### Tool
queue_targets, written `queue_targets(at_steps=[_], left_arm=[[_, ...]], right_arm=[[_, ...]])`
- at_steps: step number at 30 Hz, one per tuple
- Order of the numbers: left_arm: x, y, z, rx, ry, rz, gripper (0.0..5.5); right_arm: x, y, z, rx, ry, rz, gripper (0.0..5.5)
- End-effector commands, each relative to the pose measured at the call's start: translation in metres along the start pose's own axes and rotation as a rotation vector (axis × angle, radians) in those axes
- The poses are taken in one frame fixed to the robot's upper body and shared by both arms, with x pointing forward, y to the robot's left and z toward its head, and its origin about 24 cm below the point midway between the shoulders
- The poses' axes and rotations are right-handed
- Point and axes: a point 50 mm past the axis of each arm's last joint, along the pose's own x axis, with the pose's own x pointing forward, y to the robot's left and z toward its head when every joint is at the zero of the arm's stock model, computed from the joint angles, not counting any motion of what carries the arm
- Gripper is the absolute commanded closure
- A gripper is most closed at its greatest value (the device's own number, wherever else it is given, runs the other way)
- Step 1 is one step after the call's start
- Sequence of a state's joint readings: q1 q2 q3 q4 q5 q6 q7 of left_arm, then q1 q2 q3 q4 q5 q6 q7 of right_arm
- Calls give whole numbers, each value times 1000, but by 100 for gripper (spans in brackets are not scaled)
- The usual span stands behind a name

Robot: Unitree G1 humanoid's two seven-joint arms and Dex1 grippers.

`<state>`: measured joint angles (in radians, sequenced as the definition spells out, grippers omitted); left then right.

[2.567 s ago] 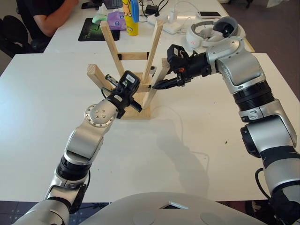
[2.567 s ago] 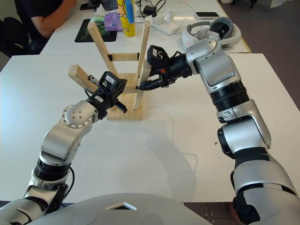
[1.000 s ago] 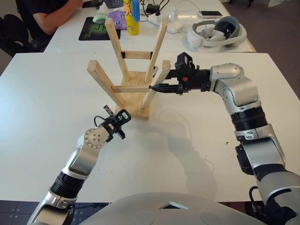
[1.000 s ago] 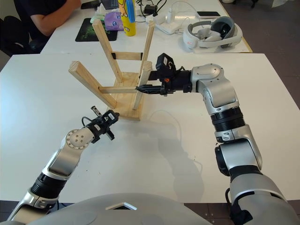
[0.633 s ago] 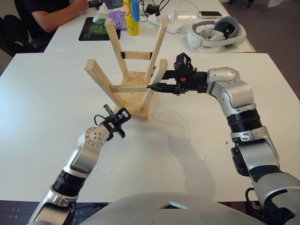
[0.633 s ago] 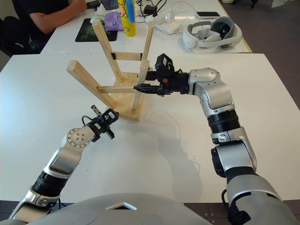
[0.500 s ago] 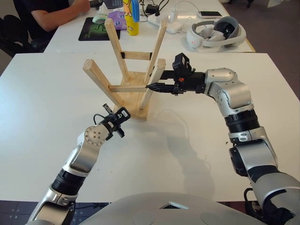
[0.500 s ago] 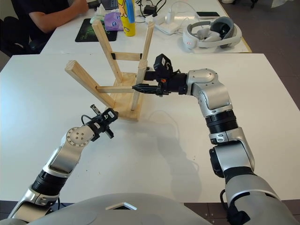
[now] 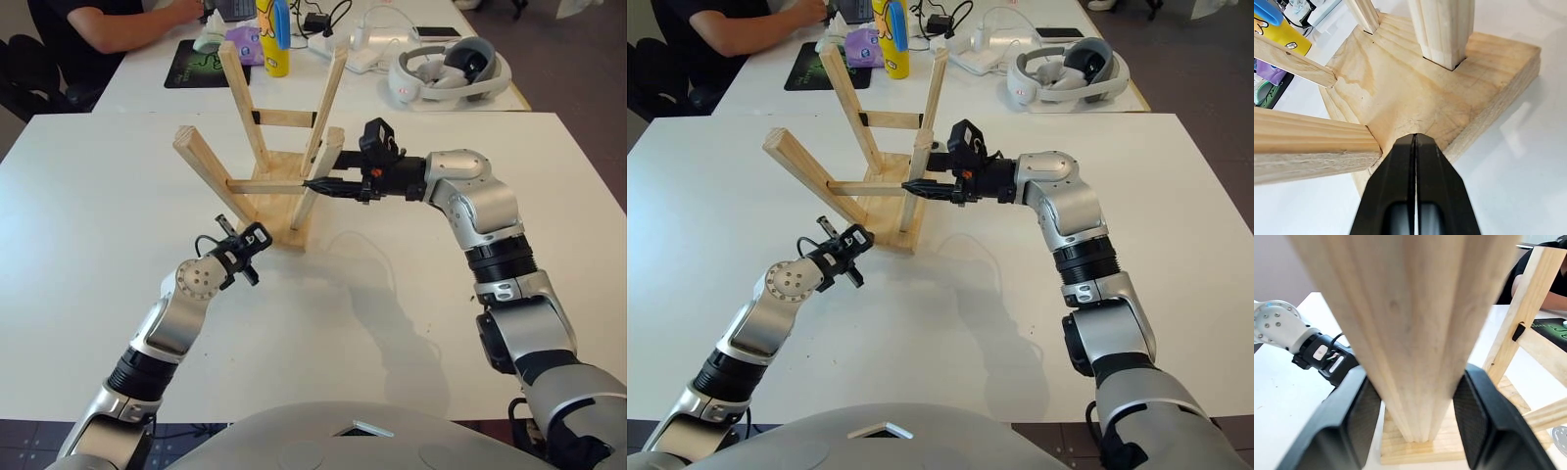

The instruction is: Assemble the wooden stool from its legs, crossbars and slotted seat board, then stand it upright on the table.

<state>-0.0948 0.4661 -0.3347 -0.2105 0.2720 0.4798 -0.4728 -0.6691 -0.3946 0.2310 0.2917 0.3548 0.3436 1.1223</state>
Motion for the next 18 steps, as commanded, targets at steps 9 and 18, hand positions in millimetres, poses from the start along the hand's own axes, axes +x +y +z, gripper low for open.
queue_targets(at_steps=[9, 18], left_arm=[[3, -9, -13, -66, 62, -32, 550], [0, -10, -15, -112, 72, 5, 550]], right_arm=[[-22, 14, -51, 167, 107, -66, 212], [-118, 35, 22, 186, -135, -204, 270]])
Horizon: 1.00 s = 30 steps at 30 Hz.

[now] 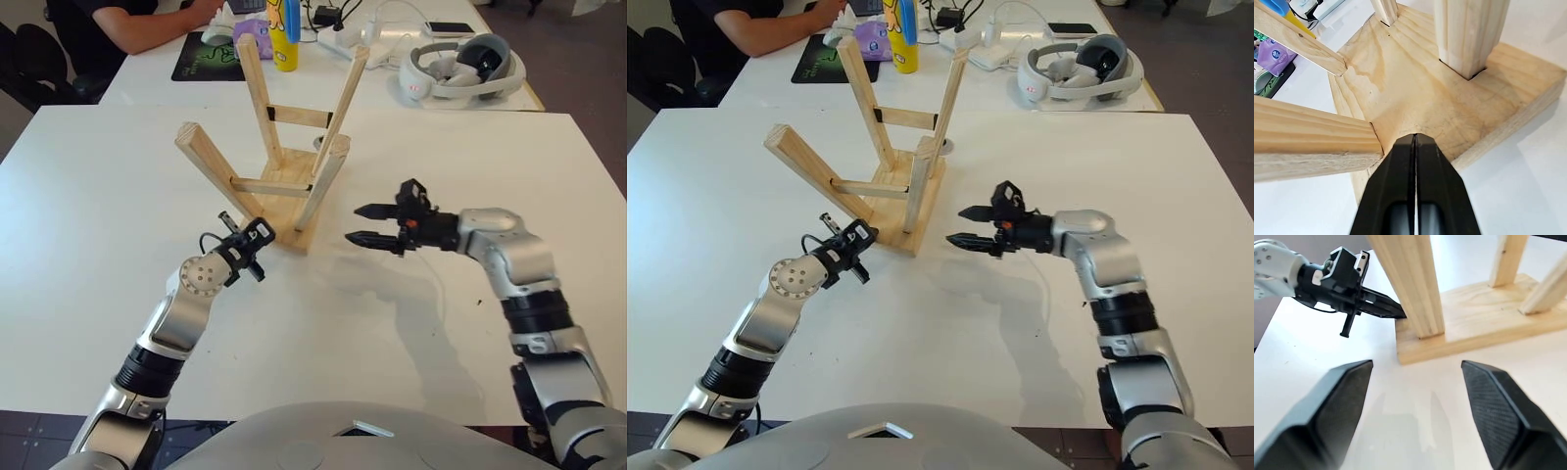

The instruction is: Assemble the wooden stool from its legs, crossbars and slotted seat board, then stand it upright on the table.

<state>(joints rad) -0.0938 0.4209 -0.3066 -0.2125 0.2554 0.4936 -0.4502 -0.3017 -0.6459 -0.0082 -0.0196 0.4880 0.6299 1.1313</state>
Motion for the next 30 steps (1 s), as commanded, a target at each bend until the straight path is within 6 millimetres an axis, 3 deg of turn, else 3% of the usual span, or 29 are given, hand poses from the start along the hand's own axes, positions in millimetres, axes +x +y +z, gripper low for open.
queue_targets(at_steps=[1, 4, 6, 10, 17, 23, 27, 30], left_arm=[[-4, -10, -21, -54, 100, -21, 550], [-5, -12, -24, -79, 107, -27, 550], [-6, -14, -25, -105, 108, -41, 550], [-6, -16, -28, -138, 116, -55, 550], [-3, -20, -32, -249, 125, -78, 550], [-2, -21, -36, -268, 142, -77, 550], [-2, -23, -38, -262, 149, -80, 550], [-1, -24, -37, -259, 149, -86, 550]], right_arm=[[-28, 19, 76, -80, -309, 21, 286], [-22, 44, 122, -110, -557, 107, 337], [-7, 56, 133, -111, -631, 127, 367], [25, 67, 127, -51, -679, 113, 433], [58, 52, 126, -63, -673, 28, 543], [64, 58, 145, -117, -707, 77, 547], [61, 71, 183, -218, -816, 87, 547], [61, 72, 195, -241, -887, 41, 547]])
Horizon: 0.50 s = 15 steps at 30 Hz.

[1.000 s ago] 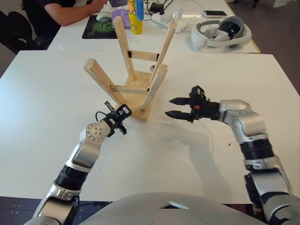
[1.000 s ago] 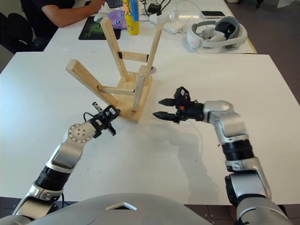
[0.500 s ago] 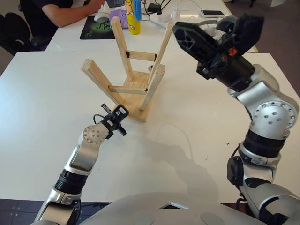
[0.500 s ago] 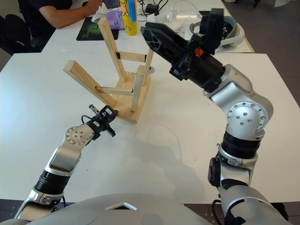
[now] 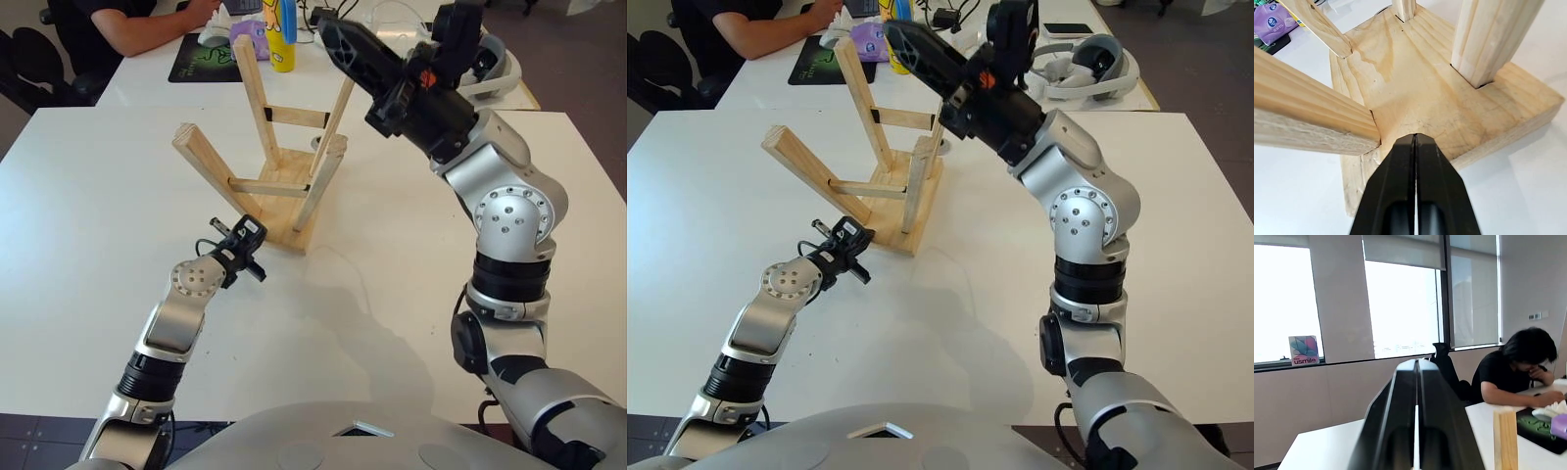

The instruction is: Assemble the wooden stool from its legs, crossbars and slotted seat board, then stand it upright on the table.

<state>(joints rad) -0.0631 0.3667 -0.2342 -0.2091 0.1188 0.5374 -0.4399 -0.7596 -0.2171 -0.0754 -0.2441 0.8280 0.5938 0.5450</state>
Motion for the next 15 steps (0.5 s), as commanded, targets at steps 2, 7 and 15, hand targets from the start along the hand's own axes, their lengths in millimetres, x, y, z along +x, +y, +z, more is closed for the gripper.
queue_targets(at_steps=[2, 7, 15], left_arm=[[1, -14, -33, -45, 168, -62, 550], [5, -15, -27, -39, 155, -77, 550], [4, -11, -31, -51, 169, -61, 550]], right_arm=[[12, -5, 6, -35, -77, -81, 547], [-24, -9, -110, 141, 372, -242, 547], [6, -24, -33, -29, 32, -238, 547]])
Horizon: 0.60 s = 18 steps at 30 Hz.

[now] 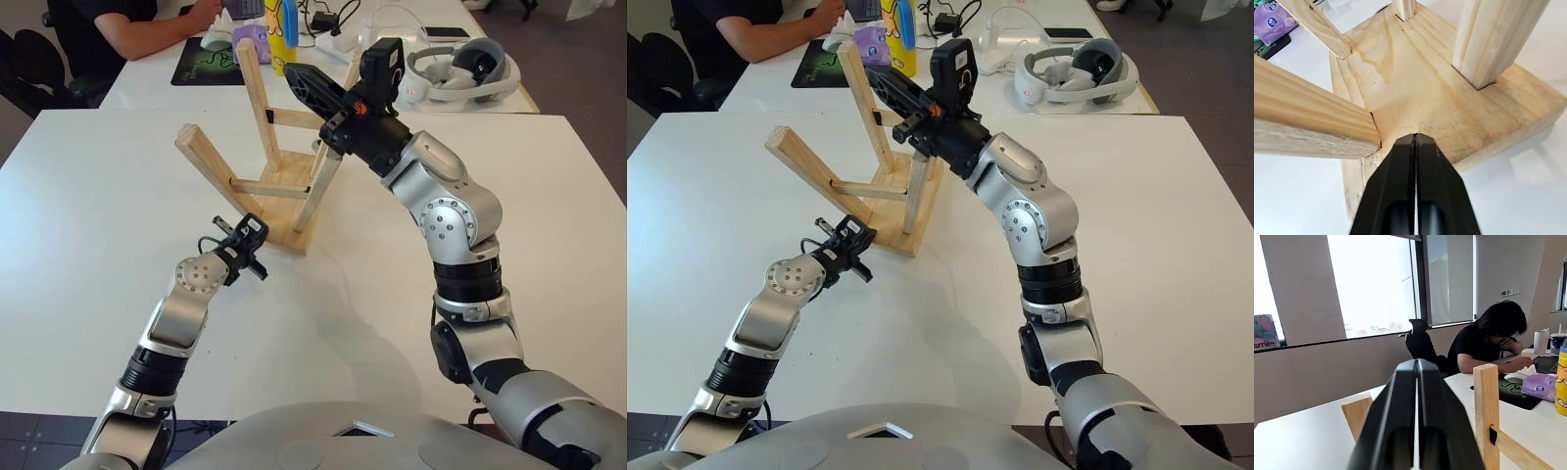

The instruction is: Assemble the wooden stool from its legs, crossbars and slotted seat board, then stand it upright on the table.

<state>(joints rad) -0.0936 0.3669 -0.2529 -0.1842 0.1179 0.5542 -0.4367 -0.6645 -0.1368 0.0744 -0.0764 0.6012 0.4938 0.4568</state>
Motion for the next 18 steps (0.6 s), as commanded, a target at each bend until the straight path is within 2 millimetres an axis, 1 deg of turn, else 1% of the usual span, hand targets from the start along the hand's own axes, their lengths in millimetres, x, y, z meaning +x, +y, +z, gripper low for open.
queue_targets(at_steps=[1, 3, 4, 5, 6, 7, 8, 9, 10, 11, 12, 13, 14, 15, 16, 18], left_arm=[[-1, -11, -33, -57, 158, -52, 550], [-2, -10, -35, -58, 163, -49, 550], [-3, -10, -35, -59, 166, -47, 550], [-4, -10, -37, -62, 168, -42, 550], [-5, -10, -37, -64, 171, -41, 550], [-5, -10, -37, -65, 172, -42, 550], [-5, -11, -37, -65, 173, -43, 550], [-5, -11, -37, -64, 172, -46, 550], [-4, -12, -36, -61, 170, -53, 550], [-4, -13, -34, -57, 167, -61, 550], [-3, -14, -33, -55, 165, -68, 550], [-2, -14, -32, -52, 163, -75, 550], [-2, -14, -31, -50, 163, -79, 550], [-3, -14, -31, -49, 163, -83, 550], [-3, -14, -31, -49, 165, -82, 550], [-4, -13, -32, -53, 169, -74, 550]], right_arm=[[0, -3, 63, -65, -259, -4, 547], [-10, 10, 102, -95, -402, 62, 547], [-14, 16, 116, -101, -454, 92, 547], [-17, 23, 124, -95, -483, 128, 547], [-20, 30, 128, -87, -499, 145, 547], [-20, 35, 123, -67, -486, 152, 547], [-19, 35, 110, -28, -434, 131, 547], [-15, 32, 85, 19, -331, 71, 547], [-11, 25, 37, 102, -135, -18, 547], [-12, 22, -2, 145, 18, -87, 547], [-17, 22, -35, 203, 144, -135, 547], [-21, 24, -63, 223, 262, -161, 547], [-22, 25, -73, 241, 296, -171, 547], [-21, 25, -74, 235, 300, -168, 547], [-17, 23, -65, 205, 262, -167, 547], [-7, 18, -33, 132, 125, -144, 547]])
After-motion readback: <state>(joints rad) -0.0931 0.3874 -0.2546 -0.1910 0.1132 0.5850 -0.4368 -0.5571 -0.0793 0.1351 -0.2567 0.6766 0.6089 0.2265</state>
